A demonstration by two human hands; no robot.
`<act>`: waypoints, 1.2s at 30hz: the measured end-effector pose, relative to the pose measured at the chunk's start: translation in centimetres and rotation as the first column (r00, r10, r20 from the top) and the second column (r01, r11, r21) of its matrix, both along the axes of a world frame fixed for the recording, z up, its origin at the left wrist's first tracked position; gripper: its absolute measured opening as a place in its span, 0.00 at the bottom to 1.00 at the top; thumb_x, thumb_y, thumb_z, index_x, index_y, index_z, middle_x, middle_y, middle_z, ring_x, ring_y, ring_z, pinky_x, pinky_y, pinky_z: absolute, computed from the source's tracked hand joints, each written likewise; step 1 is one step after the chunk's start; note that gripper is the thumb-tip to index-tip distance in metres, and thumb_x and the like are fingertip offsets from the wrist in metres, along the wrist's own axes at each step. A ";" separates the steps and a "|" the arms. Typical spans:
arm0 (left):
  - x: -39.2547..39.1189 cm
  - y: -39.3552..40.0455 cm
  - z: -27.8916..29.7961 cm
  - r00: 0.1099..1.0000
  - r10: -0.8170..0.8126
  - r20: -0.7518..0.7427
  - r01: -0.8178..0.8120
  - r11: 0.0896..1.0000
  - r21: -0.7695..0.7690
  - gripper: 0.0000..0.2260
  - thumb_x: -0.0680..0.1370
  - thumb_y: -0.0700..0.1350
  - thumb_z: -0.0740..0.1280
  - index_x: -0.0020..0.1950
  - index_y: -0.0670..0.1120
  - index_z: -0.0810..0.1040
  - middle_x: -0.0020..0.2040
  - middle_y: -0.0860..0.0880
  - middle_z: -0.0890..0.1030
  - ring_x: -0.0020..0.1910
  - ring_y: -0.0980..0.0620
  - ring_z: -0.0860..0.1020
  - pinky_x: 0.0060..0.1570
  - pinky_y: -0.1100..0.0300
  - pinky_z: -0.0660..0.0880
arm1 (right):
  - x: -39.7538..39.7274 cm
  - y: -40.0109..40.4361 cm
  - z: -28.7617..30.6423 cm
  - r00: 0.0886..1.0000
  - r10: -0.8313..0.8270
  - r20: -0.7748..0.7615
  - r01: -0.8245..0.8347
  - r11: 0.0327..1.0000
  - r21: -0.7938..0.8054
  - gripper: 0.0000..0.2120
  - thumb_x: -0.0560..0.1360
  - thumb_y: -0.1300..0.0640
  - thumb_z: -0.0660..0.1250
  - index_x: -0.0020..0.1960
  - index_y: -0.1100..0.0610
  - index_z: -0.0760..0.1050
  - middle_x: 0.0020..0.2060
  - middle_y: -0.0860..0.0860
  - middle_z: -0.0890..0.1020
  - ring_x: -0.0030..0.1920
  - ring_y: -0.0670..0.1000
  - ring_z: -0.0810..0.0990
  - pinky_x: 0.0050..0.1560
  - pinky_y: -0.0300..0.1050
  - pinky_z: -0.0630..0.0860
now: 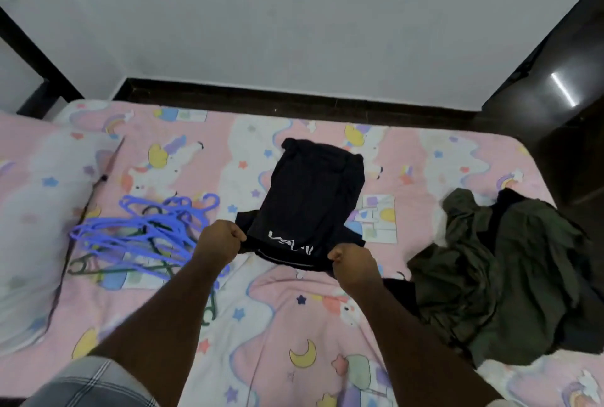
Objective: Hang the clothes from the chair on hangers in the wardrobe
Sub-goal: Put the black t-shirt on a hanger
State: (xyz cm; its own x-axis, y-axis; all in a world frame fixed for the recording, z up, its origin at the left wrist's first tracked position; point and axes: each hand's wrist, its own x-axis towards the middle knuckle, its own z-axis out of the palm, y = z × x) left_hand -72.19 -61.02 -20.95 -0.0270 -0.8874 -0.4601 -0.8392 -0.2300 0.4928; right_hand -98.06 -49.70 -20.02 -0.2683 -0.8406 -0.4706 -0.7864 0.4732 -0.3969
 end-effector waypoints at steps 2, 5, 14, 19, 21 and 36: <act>0.7 1.1 -1.7 1.000 -0.005 0.009 0.005 0.998 0.057 0.15 0.74 0.33 0.63 0.39 0.52 0.81 0.45 0.47 0.85 0.44 0.46 0.82 0.44 0.60 0.76 | 0.5 0.2 -1.5 1.000 -0.017 0.020 0.016 1.000 0.026 0.16 0.78 0.63 0.64 0.63 0.53 0.80 0.60 0.52 0.82 0.60 0.55 0.80 0.62 0.42 0.72; 1.0 1.5 -2.0 0.995 -0.095 0.015 0.091 0.985 0.144 0.09 0.74 0.37 0.67 0.39 0.49 0.83 0.44 0.46 0.86 0.46 0.43 0.83 0.48 0.54 0.80 | 0.9 -0.6 -1.5 0.999 -0.011 0.043 0.011 1.000 0.006 0.16 0.79 0.64 0.62 0.64 0.57 0.80 0.59 0.55 0.82 0.59 0.56 0.80 0.62 0.45 0.74; -8.2 -3.8 6.1 0.802 -0.586 -0.115 0.564 0.807 -0.176 0.17 0.78 0.35 0.65 0.62 0.50 0.83 0.61 0.54 0.83 0.59 0.56 0.79 0.52 0.82 0.63 | 1.7 -4.9 5.9 0.983 0.073 0.169 0.019 0.873 -0.488 0.10 0.76 0.68 0.65 0.50 0.59 0.84 0.49 0.53 0.84 0.47 0.50 0.80 0.53 0.39 0.75; -12.6 -6.8 12.2 0.674 -0.708 -0.211 0.664 0.706 -0.247 0.18 0.75 0.32 0.66 0.58 0.49 0.85 0.56 0.54 0.85 0.54 0.55 0.81 0.56 0.65 0.75 | -0.7 -7.3 10.5 0.980 0.073 0.185 0.053 0.801 -0.597 0.10 0.74 0.68 0.68 0.45 0.55 0.84 0.44 0.46 0.83 0.43 0.39 0.78 0.48 0.28 0.72; -13.5 -7.8 13.9 0.671 -0.717 -0.188 0.678 0.696 -0.237 0.16 0.76 0.34 0.67 0.55 0.52 0.85 0.53 0.56 0.84 0.51 0.56 0.80 0.53 0.64 0.76 | -1.7 -7.9 12.5 0.981 0.073 0.179 0.055 0.782 -0.621 0.10 0.74 0.68 0.68 0.44 0.54 0.83 0.40 0.39 0.79 0.43 0.34 0.77 0.47 0.23 0.69; -18.0 -8.3 27.2 0.725 -0.530 -0.439 0.310 0.822 -0.478 0.04 0.77 0.45 0.71 0.43 0.51 0.83 0.40 0.52 0.85 0.40 0.55 0.84 0.47 0.57 0.81 | -6.5 -7.4 15.7 0.909 -0.130 0.397 0.332 0.800 -0.500 0.17 0.74 0.60 0.73 0.63 0.55 0.80 0.53 0.48 0.85 0.54 0.46 0.83 0.63 0.45 0.77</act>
